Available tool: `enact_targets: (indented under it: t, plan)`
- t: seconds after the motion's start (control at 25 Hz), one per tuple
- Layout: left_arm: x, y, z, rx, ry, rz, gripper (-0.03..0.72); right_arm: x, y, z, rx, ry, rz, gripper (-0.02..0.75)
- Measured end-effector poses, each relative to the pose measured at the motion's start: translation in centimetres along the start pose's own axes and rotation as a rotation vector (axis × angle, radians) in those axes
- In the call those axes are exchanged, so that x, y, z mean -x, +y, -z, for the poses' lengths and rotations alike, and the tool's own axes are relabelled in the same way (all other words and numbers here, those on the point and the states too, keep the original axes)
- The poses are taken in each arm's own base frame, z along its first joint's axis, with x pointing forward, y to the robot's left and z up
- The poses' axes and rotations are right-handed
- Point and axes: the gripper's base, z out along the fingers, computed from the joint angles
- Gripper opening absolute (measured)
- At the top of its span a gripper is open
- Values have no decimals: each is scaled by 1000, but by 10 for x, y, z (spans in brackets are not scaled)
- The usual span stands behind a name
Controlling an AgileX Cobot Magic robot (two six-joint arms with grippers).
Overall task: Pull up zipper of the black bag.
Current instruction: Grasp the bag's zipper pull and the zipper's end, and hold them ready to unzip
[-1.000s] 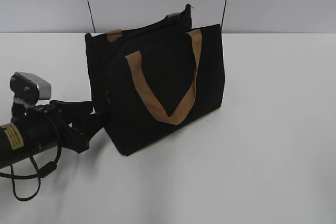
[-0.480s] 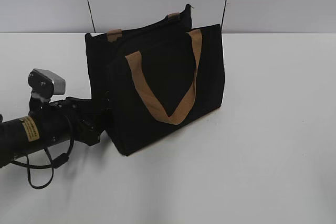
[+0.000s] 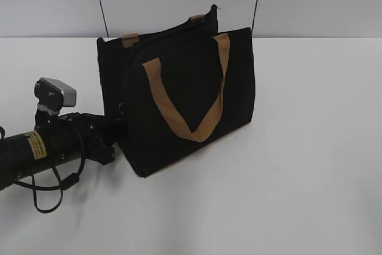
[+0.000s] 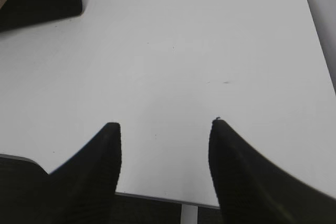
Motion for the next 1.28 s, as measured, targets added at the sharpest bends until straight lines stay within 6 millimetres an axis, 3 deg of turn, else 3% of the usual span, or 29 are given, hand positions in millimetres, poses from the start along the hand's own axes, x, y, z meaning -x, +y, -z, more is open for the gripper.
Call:
enact_targets:
  t: [0.2, 0.6, 1.04, 1.28]
  plan:
    - [-1, 0, 0, 1, 7, 1, 25, 1, 2, 0, 22, -6, -12, 411]
    - [5, -5, 10, 6, 12, -5, 13, 10, 9, 1, 117, -15, -64, 411]
    - [65, -23, 48, 50, -49, -92, 11, 62, 8, -21, 284, 64, 71, 411]
    - [99, -37, 74, 57, -87, -115, 11, 83, 14, -40, 402, -11, 95, 411]
